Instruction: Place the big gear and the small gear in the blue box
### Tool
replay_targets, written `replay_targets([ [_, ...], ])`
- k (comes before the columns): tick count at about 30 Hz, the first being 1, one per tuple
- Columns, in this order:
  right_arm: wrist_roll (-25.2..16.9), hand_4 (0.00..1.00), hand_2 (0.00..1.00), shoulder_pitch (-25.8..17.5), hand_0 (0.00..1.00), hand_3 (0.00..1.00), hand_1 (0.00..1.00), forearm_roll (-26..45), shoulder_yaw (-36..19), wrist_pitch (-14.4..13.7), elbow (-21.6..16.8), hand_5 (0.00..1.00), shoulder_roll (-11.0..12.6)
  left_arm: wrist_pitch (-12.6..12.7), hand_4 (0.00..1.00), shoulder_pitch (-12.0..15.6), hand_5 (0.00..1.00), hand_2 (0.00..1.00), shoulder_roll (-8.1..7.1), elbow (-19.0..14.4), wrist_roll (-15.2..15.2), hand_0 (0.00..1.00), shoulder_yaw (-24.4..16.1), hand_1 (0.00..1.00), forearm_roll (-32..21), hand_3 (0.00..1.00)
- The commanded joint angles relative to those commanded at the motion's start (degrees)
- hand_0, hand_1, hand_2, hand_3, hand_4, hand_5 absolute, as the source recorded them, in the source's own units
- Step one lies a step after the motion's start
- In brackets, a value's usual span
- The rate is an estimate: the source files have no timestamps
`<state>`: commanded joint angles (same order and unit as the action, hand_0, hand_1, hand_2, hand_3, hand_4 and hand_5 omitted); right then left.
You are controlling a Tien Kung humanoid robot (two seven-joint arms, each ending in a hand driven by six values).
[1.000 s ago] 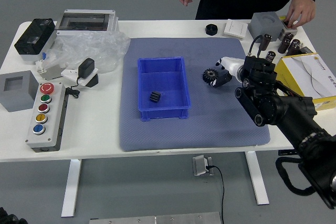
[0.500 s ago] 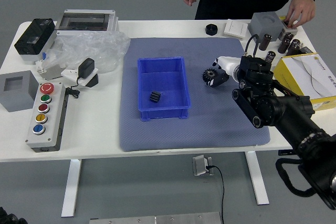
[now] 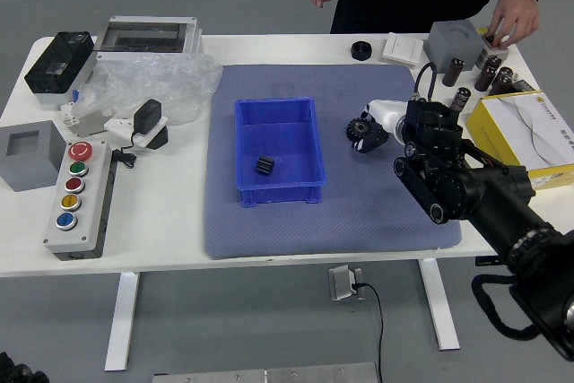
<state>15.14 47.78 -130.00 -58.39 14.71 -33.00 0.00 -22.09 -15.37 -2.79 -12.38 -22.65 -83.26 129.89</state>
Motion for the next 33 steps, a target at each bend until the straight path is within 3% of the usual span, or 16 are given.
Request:
replay_targets([
  [11,0.57,0.671,0.792,-0.79,0.706,0.803,0.688,0.00,0.34,-3.28,0.73,0.421,0.00,-0.10,0.765,-0.08,0.755,0.839,0.15,-0.03,0.00,0.870,-0.35,0.840,0.11,0.886],
  [12,0.59,0.613,0.686,-0.81,0.603,0.698,0.576,0.00,0.32,-3.76,0.74,0.388,0.00,-0.10,0.765,-0.07,0.758,0.839,0.15,-0.03,0.00,0.870,-0.37,0.840,0.11,0.886],
  [17,0.58,0.613,0.686,-0.98,0.603,0.698,0.576,0.00,0.37,-7.01,0.74,0.388,0.00,-0.13,0.765,0.01,0.758,0.839,0.18,-0.06,-0.02,0.870,-0.56,0.840,0.11,0.886],
  [18,0.58,0.554,0.526,-1.00,0.499,0.639,0.472,0.00,0.37,-7.26,0.74,0.333,0.00,-0.13,0.765,0.02,0.758,0.839,0.19,-0.06,-0.03,0.870,-0.56,0.841,0.11,0.886],
  [23,0.55,0.554,0.526,-1.21,0.499,0.639,0.472,0.00,0.51,-8.33,0.85,0.333,0.00,-0.12,0.765,0.00,0.758,0.839,0.22,-0.07,-0.06,0.870,-0.60,0.841,0.11,0.886],
  [24,0.52,0.524,0.466,-1.25,0.433,0.621,0.417,0.00,0.57,-8.46,0.86,0.290,0.00,-0.12,0.764,-0.01,0.759,0.839,0.22,-0.07,-0.06,0.870,-0.60,0.841,0.11,0.887],
  [29,0.33,0.524,0.466,-1.39,0.433,0.621,0.417,0.00,0.73,-9.27,0.79,0.290,0.00,-0.13,0.764,0.01,0.759,0.839,0.20,-0.08,-0.06,0.870,-0.66,0.841,0.11,0.887],
  [30,0.30,0.470,0.441,-1.41,0.433,0.610,0.398,0.00,0.77,-9.47,0.72,0.256,0.00,-0.13,0.764,0.03,0.759,0.839,0.19,-0.08,-0.06,0.870,-0.68,0.841,0.11,0.887],
  [33,0.24,0.470,0.441,-1.45,0.433,0.610,0.398,0.00,0.94,-9.98,0.31,0.256,0.00,-0.13,0.764,0.09,0.759,0.839,0.15,-0.08,-0.05,0.870,-0.70,0.841,0.11,0.887],
])
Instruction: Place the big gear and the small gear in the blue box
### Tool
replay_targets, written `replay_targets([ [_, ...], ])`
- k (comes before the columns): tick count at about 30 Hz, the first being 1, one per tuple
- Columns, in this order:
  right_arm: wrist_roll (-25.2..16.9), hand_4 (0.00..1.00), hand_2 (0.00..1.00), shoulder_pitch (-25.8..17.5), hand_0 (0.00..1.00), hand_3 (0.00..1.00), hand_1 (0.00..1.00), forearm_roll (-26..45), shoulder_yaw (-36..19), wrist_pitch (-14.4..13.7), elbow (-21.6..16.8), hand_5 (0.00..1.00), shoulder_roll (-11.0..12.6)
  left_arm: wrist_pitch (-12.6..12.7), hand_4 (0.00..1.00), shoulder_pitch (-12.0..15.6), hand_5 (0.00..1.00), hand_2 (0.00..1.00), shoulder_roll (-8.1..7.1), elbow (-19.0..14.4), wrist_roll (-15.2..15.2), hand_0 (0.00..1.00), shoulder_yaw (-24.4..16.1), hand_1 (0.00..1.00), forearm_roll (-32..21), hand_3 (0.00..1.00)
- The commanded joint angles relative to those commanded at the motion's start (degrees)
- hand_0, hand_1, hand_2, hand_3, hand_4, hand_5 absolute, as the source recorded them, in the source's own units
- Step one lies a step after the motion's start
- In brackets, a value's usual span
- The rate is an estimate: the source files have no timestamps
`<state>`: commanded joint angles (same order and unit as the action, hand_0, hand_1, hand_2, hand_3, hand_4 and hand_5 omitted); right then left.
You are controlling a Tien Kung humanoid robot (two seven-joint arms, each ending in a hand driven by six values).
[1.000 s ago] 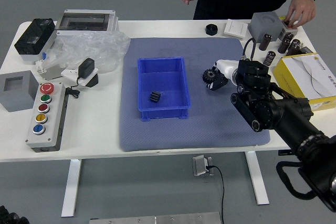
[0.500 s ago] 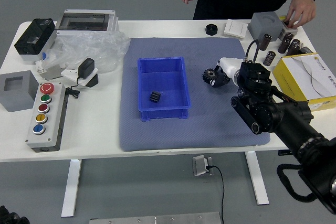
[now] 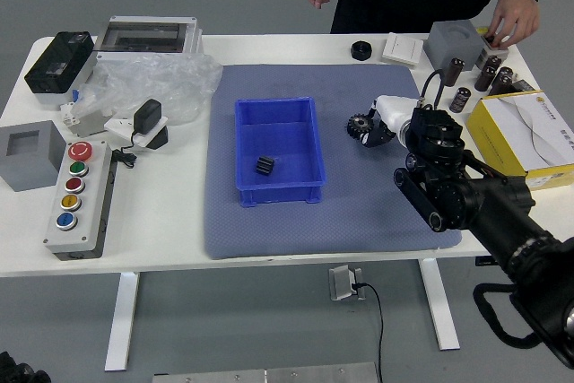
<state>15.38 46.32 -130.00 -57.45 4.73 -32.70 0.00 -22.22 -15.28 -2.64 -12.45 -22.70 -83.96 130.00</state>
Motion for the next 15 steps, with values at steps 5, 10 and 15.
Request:
replay_targets([
  [5,0.05,0.489,0.424,-0.17,0.411,0.592,0.390,0.00,0.36,-0.55,-1.76,0.297,0.00,0.04,0.764,0.07,0.759,0.839,-0.14,0.03,0.03,0.870,0.09,0.841,0.00,0.886],
  [10,0.18,0.488,0.419,-0.57,0.409,0.588,0.384,0.00,0.14,-0.71,-4.17,0.288,0.00,0.14,0.764,0.07,0.759,0.839,-0.27,0.07,0.07,0.870,0.23,0.840,0.00,0.886],
  [15,0.32,0.477,0.417,-1.12,0.417,0.589,0.384,0.00,-0.66,-0.71,-6.34,0.266,0.00,0.26,0.764,0.10,0.759,0.839,-0.35,0.10,0.08,0.871,0.39,0.840,-0.17,0.886],
])
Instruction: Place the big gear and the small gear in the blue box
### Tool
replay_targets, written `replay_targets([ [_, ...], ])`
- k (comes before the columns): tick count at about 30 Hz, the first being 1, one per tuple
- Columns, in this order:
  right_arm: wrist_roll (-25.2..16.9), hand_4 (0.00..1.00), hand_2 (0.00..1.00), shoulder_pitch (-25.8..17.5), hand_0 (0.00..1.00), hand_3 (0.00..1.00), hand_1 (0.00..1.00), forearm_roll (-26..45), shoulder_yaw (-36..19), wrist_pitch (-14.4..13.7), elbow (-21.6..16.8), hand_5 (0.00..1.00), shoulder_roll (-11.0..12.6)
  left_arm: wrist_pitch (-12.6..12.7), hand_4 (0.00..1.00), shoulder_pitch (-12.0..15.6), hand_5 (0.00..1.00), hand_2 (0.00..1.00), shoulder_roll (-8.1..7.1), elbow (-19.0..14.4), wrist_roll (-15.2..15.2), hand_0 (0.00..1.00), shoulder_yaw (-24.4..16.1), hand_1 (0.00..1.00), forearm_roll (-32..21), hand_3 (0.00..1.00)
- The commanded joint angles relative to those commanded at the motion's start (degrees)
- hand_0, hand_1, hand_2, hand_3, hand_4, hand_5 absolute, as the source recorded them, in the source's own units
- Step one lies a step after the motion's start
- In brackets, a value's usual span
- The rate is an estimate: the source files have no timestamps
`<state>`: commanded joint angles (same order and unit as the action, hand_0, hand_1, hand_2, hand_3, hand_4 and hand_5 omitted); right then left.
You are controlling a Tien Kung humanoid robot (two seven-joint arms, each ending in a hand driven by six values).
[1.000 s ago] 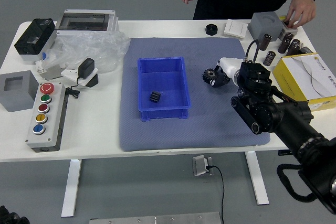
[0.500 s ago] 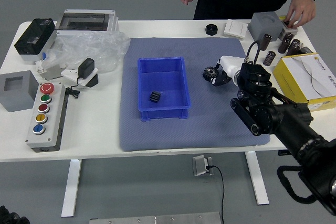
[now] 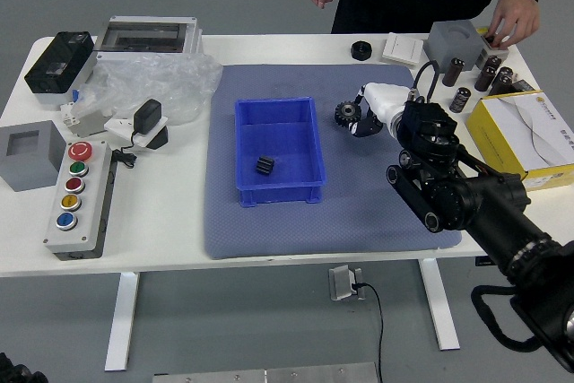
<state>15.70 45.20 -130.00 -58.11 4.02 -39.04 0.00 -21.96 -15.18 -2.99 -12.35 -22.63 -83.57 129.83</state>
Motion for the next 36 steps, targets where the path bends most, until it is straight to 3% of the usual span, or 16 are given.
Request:
replay_targets([
  [16,0.41,0.448,0.413,-0.48,0.428,0.597,0.381,0.00,-2.07,0.58,-4.47,0.247,2.81,0.31,0.765,0.17,0.760,0.839,-0.20,0.07,0.01,0.871,0.18,0.841,-0.80,0.886],
  [36,2.27,0.435,0.412,-4.06,0.436,0.591,0.382,0.00,-0.49,2.84,-19.06,0.258,6.64,0.59,0.763,0.24,0.755,0.839,-0.76,0.12,-0.06,0.871,0.01,0.840,-1.37,0.885],
])
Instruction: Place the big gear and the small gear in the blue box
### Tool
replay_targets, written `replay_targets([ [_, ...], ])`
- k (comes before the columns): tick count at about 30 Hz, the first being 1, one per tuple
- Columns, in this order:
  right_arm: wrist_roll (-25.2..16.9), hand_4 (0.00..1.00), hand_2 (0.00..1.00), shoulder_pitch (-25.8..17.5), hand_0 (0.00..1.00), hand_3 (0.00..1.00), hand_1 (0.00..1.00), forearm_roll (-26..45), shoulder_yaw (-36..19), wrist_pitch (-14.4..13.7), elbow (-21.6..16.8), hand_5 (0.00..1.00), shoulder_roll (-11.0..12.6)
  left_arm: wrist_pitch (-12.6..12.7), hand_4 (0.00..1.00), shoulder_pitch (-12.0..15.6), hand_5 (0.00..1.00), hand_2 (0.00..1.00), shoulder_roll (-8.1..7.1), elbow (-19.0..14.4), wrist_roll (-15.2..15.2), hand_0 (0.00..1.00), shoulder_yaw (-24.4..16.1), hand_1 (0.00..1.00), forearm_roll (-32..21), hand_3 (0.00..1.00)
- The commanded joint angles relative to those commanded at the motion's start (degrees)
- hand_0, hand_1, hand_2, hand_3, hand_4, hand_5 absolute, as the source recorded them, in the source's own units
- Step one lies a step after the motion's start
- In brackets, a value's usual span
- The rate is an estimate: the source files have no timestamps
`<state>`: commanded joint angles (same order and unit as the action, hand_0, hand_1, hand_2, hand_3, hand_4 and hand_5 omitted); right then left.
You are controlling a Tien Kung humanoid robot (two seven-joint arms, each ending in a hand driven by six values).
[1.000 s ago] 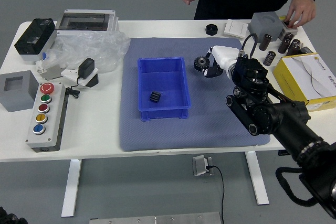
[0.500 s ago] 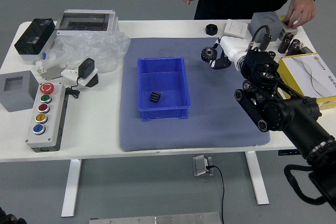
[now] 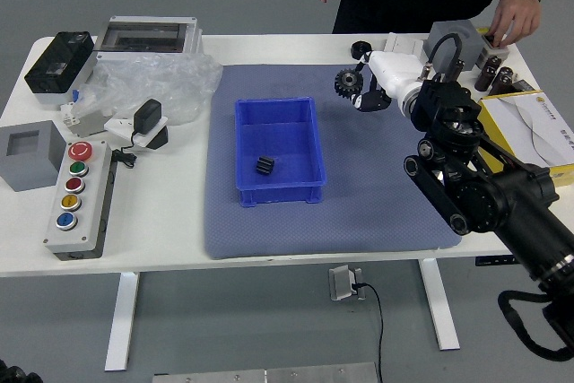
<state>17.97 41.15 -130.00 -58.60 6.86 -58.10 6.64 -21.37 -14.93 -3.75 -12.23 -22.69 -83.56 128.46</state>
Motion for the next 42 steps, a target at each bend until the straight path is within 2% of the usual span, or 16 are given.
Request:
replay_targets([
  [8,0.87,0.435,0.412,-2.32,0.434,0.592,0.381,0.00,1.51,0.93,-5.84,0.261,0.19,0.01,0.763,0.19,0.755,0.838,-0.23,0.01,-0.03,0.870,-0.04,0.840,-0.07,0.885],
  [22,1.96,0.436,0.411,-5.60,0.435,0.593,0.383,0.00,6.09,2.46,-13.18,0.267,-0.43,0.23,0.764,0.42,0.754,0.838,-0.77,0.05,-0.09,0.870,0.47,0.839,-1.02,0.884],
  [35,2.48,0.440,0.414,-6.28,0.435,0.589,0.384,0.00,9.39,4.11,-17.41,0.271,-0.16,0.19,0.764,0.49,0.750,0.838,-0.73,0.03,-0.12,0.870,0.62,0.840,-1.20,0.884],
  [41,2.12,0.447,0.423,-6.40,0.445,0.597,0.393,0.00,10.01,6.20,-17.85,0.274,-0.20,0.23,0.764,0.40,0.750,0.837,-0.67,0.04,-0.11,0.871,0.69,0.840,-1.37,0.884],
  [42,2.02,0.695,0.573,-6.39,0.519,0.729,0.490,0.00,9.91,6.72,-17.82,0.400,-0.20,0.23,0.763,0.37,0.749,0.837,-0.66,0.04,-0.10,0.870,0.70,0.840,-1.38,0.883],
])
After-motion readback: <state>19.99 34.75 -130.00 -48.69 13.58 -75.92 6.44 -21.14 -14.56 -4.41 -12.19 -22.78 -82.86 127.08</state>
